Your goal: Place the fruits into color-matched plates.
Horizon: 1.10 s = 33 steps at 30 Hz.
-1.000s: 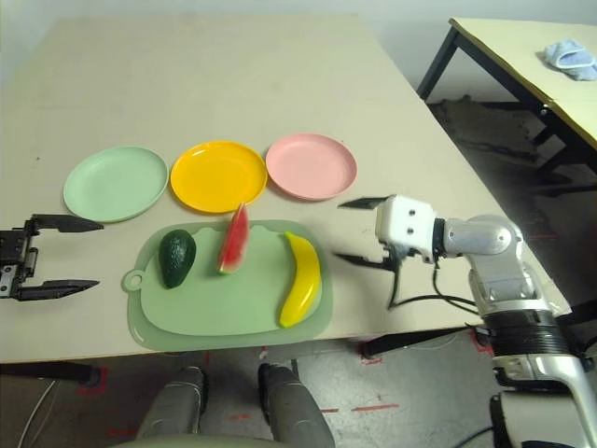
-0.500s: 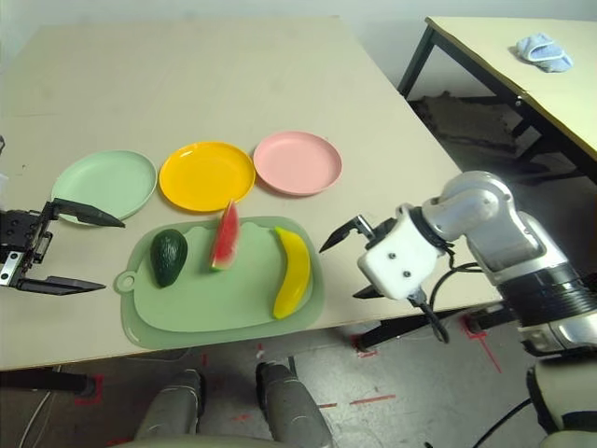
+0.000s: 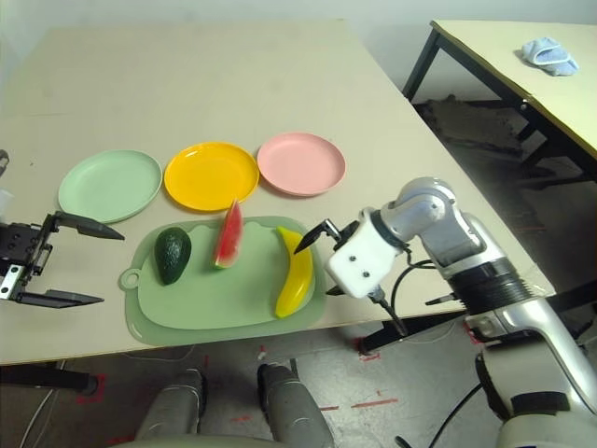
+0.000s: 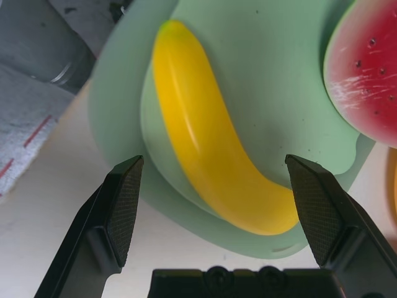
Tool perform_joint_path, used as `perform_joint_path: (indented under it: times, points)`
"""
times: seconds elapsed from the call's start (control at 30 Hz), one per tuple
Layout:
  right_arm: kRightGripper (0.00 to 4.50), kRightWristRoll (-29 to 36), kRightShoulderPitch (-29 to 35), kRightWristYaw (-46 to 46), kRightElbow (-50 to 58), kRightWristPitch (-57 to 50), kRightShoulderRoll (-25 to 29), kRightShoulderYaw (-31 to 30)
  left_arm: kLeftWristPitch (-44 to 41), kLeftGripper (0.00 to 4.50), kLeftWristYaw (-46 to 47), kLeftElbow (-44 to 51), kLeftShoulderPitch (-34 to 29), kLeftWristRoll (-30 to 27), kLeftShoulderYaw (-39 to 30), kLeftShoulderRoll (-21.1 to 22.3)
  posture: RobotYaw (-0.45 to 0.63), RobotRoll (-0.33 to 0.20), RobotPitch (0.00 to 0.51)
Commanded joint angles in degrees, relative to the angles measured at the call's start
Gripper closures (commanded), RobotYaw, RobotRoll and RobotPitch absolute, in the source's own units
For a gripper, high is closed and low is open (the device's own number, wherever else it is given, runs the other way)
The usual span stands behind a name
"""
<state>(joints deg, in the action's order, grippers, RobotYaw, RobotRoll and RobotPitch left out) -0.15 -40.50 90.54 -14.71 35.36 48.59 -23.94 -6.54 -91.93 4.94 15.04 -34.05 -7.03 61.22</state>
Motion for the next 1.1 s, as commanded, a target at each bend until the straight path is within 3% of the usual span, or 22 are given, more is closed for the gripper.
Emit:
perform_joint_path:
  times: [0.03, 0.3, 0.4, 0.53, 0.6, 0.87, 0.97, 1.1]
  points:
    - [0.02, -3.77, -0.80, -1.24, -3.09, 1.56, -2.09, -2.20, 0.87, 0.00, -0.03, 1.28, -0.14, 0.73, -0.63, -0.30, 0.05, 0.000, 0.120]
    - [0.15, -10.02, -0.43, -1.57, -7.58, 0.61, -2.95, -5.30, 1.98, 0.00, 0.65, 2.49, 0.64, 1.24, -0.18, -1.59, 0.06, 0.000, 0.117]
    - [0.85, -9.68, 0.76, -0.56, -6.48, -0.81, -1.98, -5.60, 1.66, 0.00, 0.89, 2.98, 0.45, 1.22, -0.48, -1.51, 0.07, 0.000, 0.110]
    - [2.32, -8.68, 2.00, -0.16, -4.75, -1.88, -1.40, -5.28, 1.74, 0.00, 1.07, 2.64, 0.27, 1.44, -0.52, -1.46, 0.07, 0.000, 0.105]
    - [2.84, -8.09, 2.20, 0.07, -3.80, -2.55, -1.22, -4.93, 1.92, 0.00, 1.15, 2.28, 0.35, 1.69, -0.27, -1.64, 0.07, 0.000, 0.105]
    - [2.84, -4.17, -4.76, 1.13, -3.52, -7.75, -3.66, -2.35, -0.47, 0.00, 5.95, 0.59, 2.11, 3.25, 0.05, -2.95, 0.06, 0.000, 0.108]
    - [2.84, -2.09, -11.43, 0.33, -6.05, -12.32, -7.04, -0.69, -1.80, 0.00, 9.90, -0.27, 2.55, 5.92, 0.18, -2.82, 0.06, 0.000, 0.110]
    - [2.84, -3.11, -23.73, -4.73, -16.91, -12.76, -12.83, 1.60, -6.09, 0.00, 15.65, 0.86, 2.95, 5.18, -1.34, -3.85, 0.07, 0.000, 0.115]
